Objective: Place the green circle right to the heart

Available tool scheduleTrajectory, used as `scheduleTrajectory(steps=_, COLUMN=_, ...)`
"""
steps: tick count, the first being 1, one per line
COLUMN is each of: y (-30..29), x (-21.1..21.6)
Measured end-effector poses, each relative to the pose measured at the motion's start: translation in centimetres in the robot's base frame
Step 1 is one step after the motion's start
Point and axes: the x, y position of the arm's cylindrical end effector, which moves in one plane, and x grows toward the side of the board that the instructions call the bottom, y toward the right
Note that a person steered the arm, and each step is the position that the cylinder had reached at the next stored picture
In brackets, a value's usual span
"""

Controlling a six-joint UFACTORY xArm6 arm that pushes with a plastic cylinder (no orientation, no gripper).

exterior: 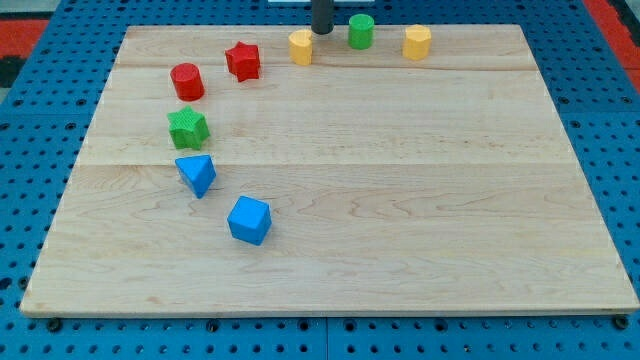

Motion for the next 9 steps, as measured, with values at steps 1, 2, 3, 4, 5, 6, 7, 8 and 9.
scheduleTrajectory(steps=1, y=0.3, x=0.3)
scheduleTrajectory(steps=2, y=2.1, x=5.2)
scheduleTrajectory(steps=3, y=5.9, x=11.0)
scheduleTrajectory(steps=4, y=17.6, x=9.9)
scheduleTrajectory(steps=5, y=22.0, x=1.7)
scheduleTrajectory(steps=6, y=19.8, x=-0.1)
scheduleTrajectory(steps=7, y=16.7, x=0.0)
scheduleTrajectory(steps=8, y=9.1, x=0.0)
scheduleTrajectory(steps=9, y=6.6, x=0.3)
